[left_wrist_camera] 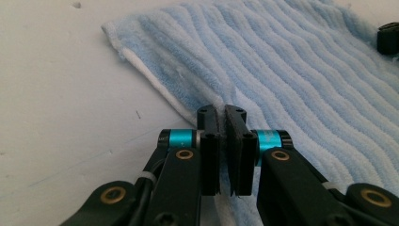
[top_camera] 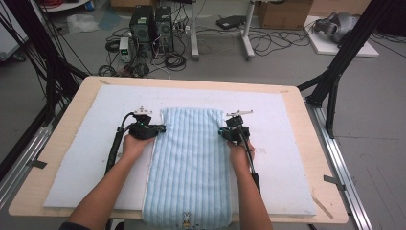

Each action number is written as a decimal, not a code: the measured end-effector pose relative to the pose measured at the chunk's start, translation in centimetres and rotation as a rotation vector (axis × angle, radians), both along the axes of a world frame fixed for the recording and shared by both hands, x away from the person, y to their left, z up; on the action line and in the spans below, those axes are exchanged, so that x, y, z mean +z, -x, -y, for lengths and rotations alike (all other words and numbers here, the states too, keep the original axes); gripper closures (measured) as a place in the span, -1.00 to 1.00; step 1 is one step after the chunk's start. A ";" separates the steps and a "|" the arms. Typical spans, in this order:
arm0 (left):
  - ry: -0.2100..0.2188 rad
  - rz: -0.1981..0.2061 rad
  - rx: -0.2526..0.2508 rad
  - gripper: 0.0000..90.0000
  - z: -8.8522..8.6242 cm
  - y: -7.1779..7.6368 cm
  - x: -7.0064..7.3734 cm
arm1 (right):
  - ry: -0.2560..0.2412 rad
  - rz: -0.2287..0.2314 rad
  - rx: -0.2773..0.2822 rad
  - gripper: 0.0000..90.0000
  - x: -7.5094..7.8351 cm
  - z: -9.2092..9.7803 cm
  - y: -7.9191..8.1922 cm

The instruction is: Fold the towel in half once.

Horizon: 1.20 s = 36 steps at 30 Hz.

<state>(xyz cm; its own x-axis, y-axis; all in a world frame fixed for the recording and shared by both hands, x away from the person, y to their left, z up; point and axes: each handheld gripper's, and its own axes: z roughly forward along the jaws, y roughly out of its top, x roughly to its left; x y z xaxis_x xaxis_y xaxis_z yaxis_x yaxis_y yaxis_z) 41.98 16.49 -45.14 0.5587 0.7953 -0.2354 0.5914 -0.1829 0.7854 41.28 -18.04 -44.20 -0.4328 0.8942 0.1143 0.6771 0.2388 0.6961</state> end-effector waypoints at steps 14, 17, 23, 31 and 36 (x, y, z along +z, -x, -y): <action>0.141 0.037 0.024 0.90 -0.2 -1.1 2.4 | -0.116 0.010 -0.058 0.90 0.7 1.6 -1.2; 0.112 0.050 -0.003 0.90 -0.2 -0.6 2.8 | -0.140 0.024 -0.039 0.90 1.2 1.9 -0.8; 0.072 0.111 -0.079 0.89 0.1 1.0 4.5 | -0.137 0.034 0.006 0.90 2.0 2.2 0.2; 0.079 0.156 -0.115 0.89 0.1 3.7 4.9 | -0.165 0.052 0.042 0.90 2.7 3.2 2.7; 0.075 0.147 -0.122 0.88 0.0 5.5 4.3 | -0.169 0.069 0.093 0.90 3.1 3.2 4.8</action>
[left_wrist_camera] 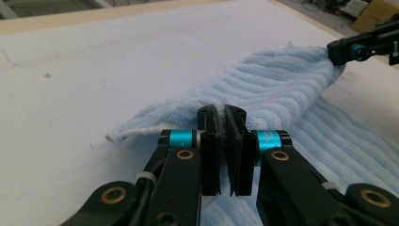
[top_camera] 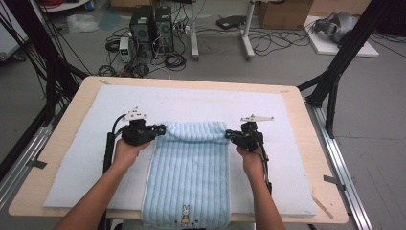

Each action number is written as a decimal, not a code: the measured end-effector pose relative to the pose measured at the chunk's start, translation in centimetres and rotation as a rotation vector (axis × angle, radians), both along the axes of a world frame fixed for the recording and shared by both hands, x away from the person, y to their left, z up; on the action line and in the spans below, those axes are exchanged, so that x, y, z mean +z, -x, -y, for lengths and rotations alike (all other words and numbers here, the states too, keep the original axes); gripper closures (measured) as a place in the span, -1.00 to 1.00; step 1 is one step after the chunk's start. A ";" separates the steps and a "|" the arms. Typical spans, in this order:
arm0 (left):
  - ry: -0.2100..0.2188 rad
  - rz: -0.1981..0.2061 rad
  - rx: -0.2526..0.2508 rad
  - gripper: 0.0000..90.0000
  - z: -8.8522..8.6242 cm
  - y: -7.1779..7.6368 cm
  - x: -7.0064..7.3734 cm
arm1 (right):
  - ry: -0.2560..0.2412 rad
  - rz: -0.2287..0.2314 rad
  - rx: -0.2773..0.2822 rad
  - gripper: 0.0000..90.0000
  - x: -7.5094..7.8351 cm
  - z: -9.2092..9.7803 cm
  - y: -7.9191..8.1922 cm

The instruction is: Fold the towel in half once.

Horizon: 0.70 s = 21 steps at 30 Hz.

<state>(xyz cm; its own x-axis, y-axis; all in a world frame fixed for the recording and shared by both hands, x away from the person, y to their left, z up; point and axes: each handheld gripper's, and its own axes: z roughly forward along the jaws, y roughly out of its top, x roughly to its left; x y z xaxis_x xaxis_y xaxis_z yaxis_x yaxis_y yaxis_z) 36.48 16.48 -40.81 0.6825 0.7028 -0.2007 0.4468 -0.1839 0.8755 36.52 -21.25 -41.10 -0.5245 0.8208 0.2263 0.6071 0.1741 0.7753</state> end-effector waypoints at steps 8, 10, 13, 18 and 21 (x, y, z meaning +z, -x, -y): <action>-0.015 -0.019 -0.011 0.86 -0.3 2.8 -1.0 | -0.014 0.001 0.000 0.89 -0.8 0.5 3.6; -0.031 -0.017 -0.024 0.86 -0.3 3.6 -1.3 | -0.010 0.003 0.002 0.89 -0.9 0.4 4.5; -0.048 -0.017 -0.038 0.86 -0.6 4.8 -1.8 | -0.010 0.004 0.010 0.89 -1.0 0.3 5.8; -0.062 -0.023 -0.042 0.77 -1.2 6.1 -2.4 | 0.001 -0.008 0.023 0.87 -1.7 0.1 7.7; -0.059 -0.042 0.018 0.21 -1.8 5.9 -2.4 | 0.009 -0.006 0.017 0.70 -1.9 0.2 8.2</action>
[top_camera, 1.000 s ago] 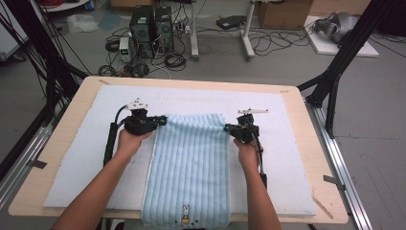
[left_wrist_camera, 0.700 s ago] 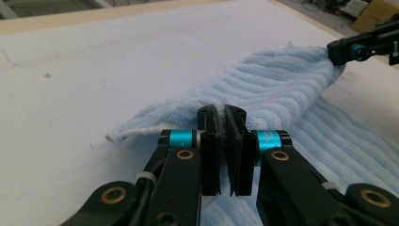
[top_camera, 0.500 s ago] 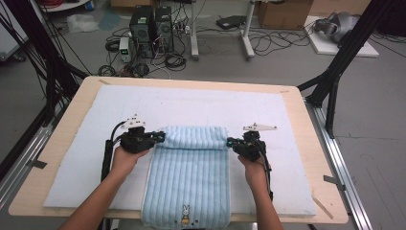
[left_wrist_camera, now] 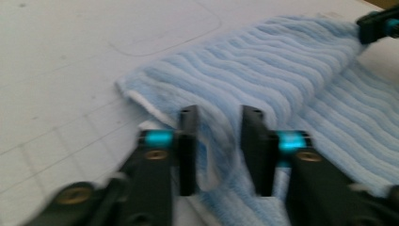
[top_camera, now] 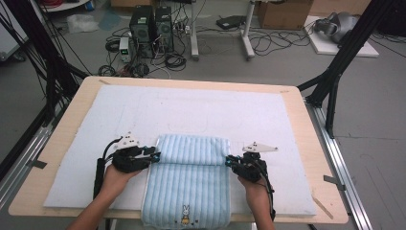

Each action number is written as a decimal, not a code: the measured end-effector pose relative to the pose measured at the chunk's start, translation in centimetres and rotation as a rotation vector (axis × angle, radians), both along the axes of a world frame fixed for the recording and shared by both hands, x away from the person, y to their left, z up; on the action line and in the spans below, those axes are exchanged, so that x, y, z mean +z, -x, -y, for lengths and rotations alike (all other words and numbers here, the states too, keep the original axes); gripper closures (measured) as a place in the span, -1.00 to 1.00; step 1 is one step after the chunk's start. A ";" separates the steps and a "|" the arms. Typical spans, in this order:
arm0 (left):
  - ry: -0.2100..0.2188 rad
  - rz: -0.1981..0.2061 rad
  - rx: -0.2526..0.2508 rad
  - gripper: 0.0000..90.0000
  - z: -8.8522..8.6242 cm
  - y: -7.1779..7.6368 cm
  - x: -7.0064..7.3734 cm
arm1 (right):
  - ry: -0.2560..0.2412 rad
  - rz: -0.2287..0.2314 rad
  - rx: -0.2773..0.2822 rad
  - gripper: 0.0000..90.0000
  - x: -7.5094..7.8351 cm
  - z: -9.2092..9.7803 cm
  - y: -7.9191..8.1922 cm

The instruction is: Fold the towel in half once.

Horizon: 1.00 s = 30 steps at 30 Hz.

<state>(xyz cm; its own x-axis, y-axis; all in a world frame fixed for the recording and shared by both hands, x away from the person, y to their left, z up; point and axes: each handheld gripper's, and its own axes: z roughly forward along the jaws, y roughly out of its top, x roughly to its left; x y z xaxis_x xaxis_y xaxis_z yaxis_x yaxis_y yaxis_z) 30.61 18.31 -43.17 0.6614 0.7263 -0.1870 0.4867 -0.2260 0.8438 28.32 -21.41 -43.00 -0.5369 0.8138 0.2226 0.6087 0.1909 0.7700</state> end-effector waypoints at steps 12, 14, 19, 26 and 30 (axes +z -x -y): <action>0.069 -0.087 0.103 -0.01 -0.4 -5.5 0.2 | -0.029 0.042 -0.097 0.21 0.3 2.2 -0.1; 0.051 -0.096 0.100 -0.02 0.4 -6.2 -0.1 | -0.030 0.045 -0.102 0.18 0.2 2.4 -0.2; -0.013 -0.115 0.107 -0.04 1.9 -7.2 -1.1 | -0.027 0.039 -0.100 0.11 0.1 2.3 -0.8; -0.076 -0.094 0.092 -0.01 2.5 -7.3 -1.7 | -0.021 0.035 -0.094 0.07 0.1 2.3 -1.6; -0.151 -0.043 0.067 0.16 2.6 -7.1 -1.7 | -0.019 0.035 -0.094 0.06 0.0 2.4 -2.0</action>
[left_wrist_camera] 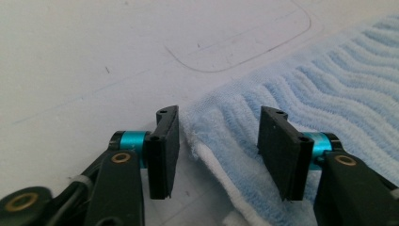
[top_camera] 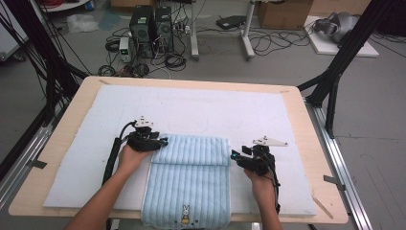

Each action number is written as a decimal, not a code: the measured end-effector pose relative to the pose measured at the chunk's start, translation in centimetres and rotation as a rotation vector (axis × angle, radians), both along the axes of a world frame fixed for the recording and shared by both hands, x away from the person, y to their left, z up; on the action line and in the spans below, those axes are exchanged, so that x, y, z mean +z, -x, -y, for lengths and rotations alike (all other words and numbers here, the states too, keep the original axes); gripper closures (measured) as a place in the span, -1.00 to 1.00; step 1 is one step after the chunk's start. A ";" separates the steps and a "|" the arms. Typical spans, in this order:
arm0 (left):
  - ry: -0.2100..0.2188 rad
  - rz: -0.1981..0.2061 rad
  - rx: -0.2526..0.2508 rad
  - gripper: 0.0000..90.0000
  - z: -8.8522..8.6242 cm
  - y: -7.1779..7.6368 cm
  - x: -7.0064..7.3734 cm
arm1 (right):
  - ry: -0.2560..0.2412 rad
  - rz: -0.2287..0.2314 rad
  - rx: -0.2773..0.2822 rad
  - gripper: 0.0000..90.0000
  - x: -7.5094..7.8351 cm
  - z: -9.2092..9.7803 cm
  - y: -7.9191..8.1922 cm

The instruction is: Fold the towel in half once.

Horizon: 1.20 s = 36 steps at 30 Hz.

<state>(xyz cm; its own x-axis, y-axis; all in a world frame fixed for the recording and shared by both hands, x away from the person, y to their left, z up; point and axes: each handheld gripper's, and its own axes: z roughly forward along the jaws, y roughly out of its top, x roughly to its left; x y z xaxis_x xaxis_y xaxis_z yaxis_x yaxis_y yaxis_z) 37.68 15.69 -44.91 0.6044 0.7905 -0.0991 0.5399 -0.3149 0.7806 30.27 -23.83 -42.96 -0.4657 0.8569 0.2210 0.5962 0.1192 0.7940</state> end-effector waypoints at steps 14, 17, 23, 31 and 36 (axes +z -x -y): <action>0.016 0.017 -0.047 0.93 -0.1 0.2 0.2 | 0.005 -0.016 -0.009 0.01 -0.2 -0.3 -0.6; 0.093 0.024 -0.039 0.93 -0.6 0.2 0.6 | -0.001 -0.002 -0.027 0.03 0.0 -0.4 -1.1; 0.192 0.042 -0.040 0.93 -1.3 0.4 1.5 | 0.024 -0.009 -0.031 0.04 0.6 -1.6 -3.3; 0.245 0.050 -0.047 0.93 -1.6 0.5 2.0 | 0.141 -0.088 -0.019 0.09 0.2 -4.5 -6.6; 0.249 0.047 -0.054 0.93 -1.7 0.6 2.0 | 0.236 -0.123 -0.019 0.19 -0.8 -6.1 -7.6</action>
